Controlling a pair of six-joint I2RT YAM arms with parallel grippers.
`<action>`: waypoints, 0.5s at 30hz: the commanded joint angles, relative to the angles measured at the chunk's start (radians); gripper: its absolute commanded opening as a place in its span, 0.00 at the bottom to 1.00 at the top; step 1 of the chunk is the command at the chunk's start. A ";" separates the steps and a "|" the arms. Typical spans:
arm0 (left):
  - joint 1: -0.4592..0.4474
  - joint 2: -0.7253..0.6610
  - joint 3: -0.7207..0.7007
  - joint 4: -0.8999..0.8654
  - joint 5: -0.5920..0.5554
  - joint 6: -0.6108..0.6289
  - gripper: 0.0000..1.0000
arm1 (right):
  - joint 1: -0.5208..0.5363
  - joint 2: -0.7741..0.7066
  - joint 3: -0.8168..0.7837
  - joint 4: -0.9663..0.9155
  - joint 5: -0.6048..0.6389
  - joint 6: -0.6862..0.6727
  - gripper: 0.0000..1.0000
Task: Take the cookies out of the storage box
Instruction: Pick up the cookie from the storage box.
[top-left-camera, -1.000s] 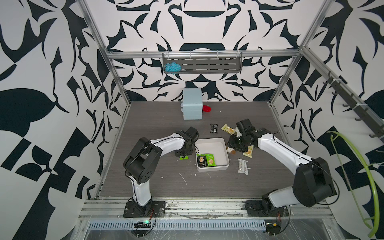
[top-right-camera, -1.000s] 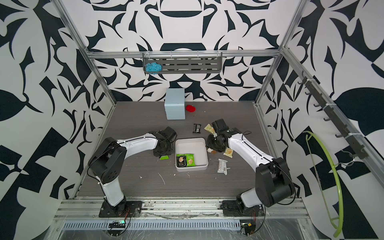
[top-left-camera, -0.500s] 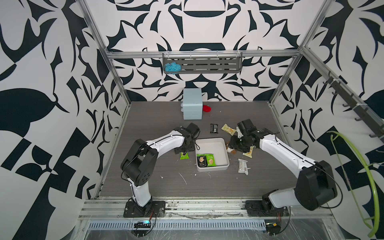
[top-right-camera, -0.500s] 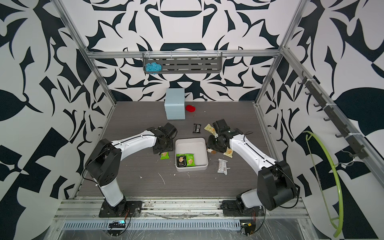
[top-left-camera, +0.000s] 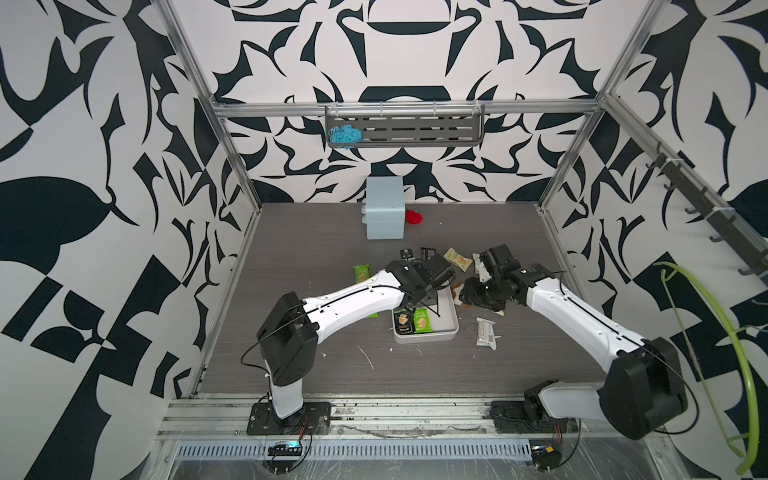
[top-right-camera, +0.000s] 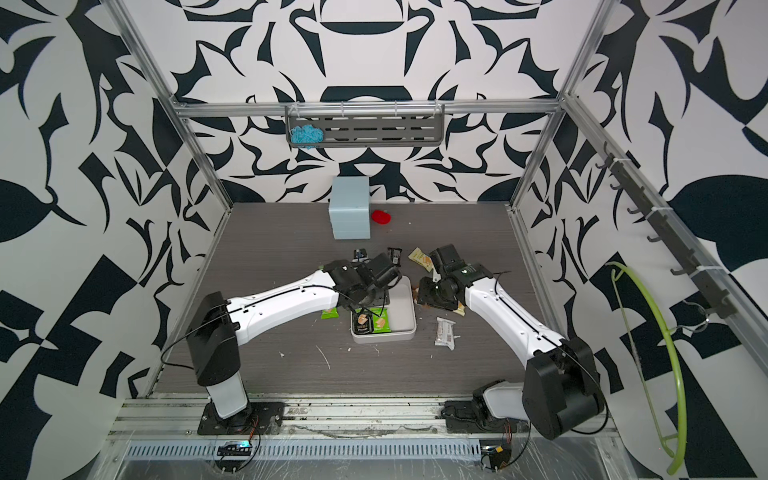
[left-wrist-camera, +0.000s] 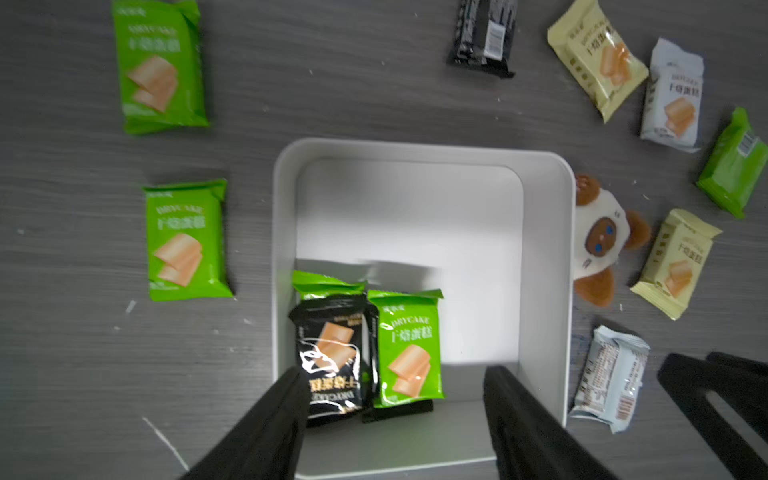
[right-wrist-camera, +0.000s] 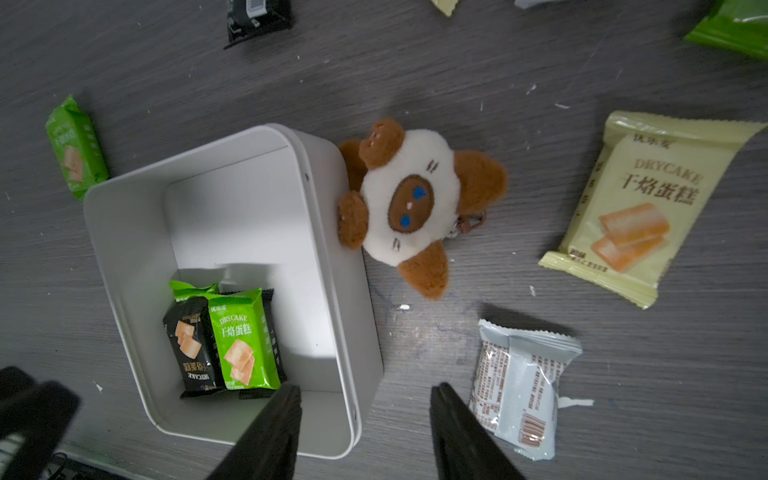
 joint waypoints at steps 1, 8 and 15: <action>-0.042 0.079 0.034 -0.060 0.006 -0.107 0.74 | -0.011 -0.047 -0.010 -0.008 0.012 -0.026 0.56; -0.062 0.147 0.053 -0.099 0.033 -0.212 0.74 | -0.038 -0.081 -0.057 0.005 -0.032 -0.027 0.56; -0.060 0.200 0.049 -0.065 0.084 -0.221 0.74 | -0.044 -0.109 -0.086 0.005 -0.033 -0.049 0.56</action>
